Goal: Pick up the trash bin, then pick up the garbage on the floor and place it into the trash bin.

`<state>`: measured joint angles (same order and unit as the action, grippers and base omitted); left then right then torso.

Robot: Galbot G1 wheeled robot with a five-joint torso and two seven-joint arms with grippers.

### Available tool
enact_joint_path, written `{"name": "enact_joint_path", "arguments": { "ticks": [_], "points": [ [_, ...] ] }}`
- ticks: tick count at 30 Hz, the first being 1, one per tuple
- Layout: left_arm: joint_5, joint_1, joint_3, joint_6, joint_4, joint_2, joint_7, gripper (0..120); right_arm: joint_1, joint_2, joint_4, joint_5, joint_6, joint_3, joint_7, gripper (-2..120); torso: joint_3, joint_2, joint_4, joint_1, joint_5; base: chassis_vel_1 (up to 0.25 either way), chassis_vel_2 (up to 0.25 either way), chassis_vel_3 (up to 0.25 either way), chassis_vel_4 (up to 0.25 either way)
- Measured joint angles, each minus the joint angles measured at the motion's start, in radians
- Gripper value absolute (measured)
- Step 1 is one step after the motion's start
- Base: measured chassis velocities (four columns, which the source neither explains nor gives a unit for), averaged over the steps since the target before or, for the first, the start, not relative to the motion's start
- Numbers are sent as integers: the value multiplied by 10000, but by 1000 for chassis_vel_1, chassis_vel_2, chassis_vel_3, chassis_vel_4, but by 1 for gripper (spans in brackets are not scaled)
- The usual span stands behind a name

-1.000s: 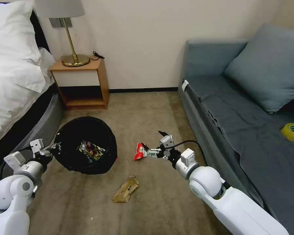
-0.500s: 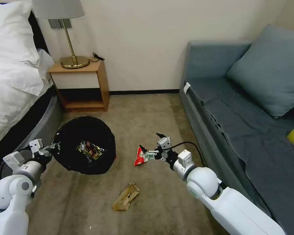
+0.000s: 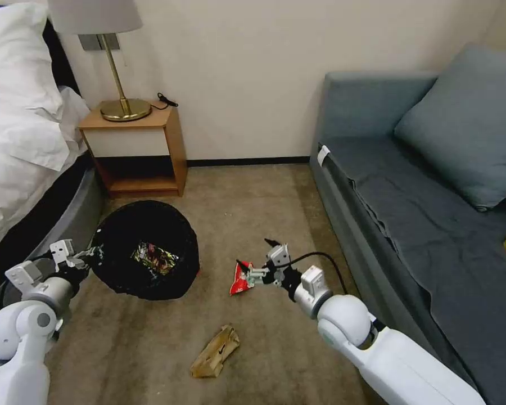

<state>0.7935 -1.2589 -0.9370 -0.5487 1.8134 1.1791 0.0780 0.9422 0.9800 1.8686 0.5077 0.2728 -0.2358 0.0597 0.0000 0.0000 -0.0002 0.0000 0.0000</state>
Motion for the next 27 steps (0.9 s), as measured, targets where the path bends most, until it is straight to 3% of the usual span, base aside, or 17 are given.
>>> {"name": "enact_joint_path", "arguments": {
  "ticks": [6, 8, 10, 12, 13, 17, 23, 27],
  "points": [
    [-19, -72, -82, 33, -113, 46, 113, 4, -563, 522, -423, 2892, 1648, -1474, 1809, 100, 0, 0, 2, 0, -1, 0, 0, 0, 0],
    [-22, -118, -138, 74, -217, 58, 193, 4, -1326, 1186, -810, 4524, 2502, -2331, 2907, 100, 0, 0, 0, 0, -3, 0, 0, 0, 0],
    [-23, -133, -159, 86, -242, 65, 219, 4, -1521, 1373, -936, 4821, 2630, -2507, 3158, 100, 0, 0, 2, 0, -3, 0, 0, 0, 0],
    [-28, -198, -238, 145, -348, 76, 289, 4, -2256, 2241, -1537, 6309, 3114, -3111, 4199, 100, 0, -1, 6, 0, -2, 0, 0, 0, 0],
    [-28, -198, -238, 145, -348, 76, 289, 4, -2256, 2241, -1537, 6309, 3114, -3111, 4199, 100, 0, -1, 6, 0, -2, 0, 0, 0, 0],
    [-2, -258, -366, 193, -538, 21, 410, 4, -2928, 3253, -2570, 8576, 3756, -3405, 5609, 100, 0, 0, 4, 0, -4, 0, 0, 0, 0],
    [91, -292, -497, 260, -765, -137, 509, 4, -3466, 3782, -3633, 9817, 4128, -3464, 6677, 100, 0, -3, 4, 0, -3, 0, 0, 0, 0],
    [149, -298, -496, 303, -914, -238, 571, 4, -3747, 4008, -4104, 11124, 4477, -3457, 8122, 100, 0, -2, 2, 0, -3, 0, 0, 0, 0]
  ]
}}
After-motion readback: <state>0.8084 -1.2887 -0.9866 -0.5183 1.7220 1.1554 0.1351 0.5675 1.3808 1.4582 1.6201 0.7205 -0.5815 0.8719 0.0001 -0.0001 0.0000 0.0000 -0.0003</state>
